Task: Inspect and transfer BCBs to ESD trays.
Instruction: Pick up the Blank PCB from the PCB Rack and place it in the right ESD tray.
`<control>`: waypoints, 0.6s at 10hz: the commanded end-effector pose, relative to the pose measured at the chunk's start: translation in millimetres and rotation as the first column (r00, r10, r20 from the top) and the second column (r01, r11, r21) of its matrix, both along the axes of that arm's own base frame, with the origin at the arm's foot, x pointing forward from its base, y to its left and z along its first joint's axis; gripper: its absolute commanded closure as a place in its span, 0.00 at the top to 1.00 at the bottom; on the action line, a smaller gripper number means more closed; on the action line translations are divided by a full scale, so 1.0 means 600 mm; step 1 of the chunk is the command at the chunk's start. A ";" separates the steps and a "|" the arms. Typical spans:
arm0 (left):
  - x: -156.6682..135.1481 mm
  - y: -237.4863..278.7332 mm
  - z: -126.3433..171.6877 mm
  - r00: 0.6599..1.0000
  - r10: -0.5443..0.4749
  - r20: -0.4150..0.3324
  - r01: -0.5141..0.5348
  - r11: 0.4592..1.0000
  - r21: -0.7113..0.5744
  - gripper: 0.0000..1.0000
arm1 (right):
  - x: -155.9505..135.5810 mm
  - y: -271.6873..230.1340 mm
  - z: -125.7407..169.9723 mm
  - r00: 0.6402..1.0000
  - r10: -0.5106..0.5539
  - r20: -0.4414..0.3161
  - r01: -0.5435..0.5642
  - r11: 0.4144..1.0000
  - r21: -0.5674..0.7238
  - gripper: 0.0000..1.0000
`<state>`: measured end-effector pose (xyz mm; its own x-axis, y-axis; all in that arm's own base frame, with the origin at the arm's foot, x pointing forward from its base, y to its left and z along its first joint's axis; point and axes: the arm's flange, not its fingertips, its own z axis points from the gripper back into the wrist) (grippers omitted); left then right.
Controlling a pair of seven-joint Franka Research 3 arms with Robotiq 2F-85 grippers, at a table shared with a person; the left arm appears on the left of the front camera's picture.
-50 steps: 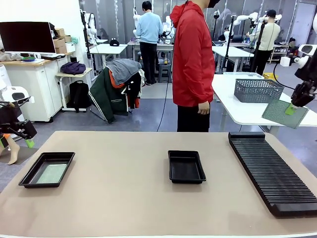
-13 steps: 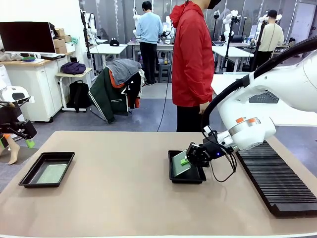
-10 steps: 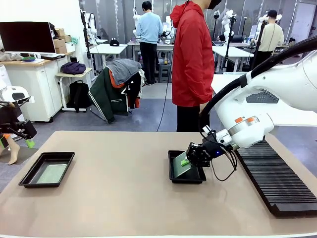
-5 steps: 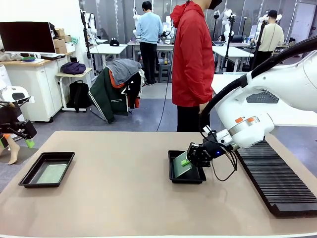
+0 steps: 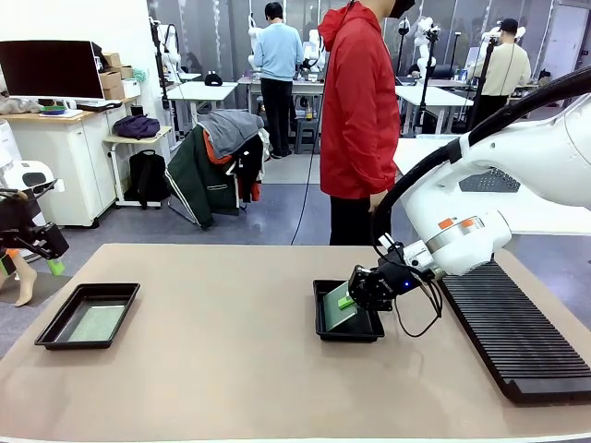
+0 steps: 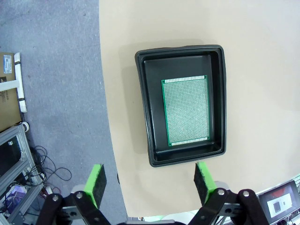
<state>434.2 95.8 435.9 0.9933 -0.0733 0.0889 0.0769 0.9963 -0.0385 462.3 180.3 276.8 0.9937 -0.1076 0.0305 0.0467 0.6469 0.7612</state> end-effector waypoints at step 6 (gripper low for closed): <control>-0.003 0.001 -0.001 1.000 -0.006 0.001 0.006 1.000 0.002 1.00 | 0.011 0.031 0.067 0.998 0.022 -0.060 -0.034 0.978 -0.205 0.56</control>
<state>434.2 95.8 435.9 0.9933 -0.0733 0.0889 0.0769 0.9963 -0.0385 465.2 189.1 298.7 0.9972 -0.0743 0.0054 0.0520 0.7463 0.6635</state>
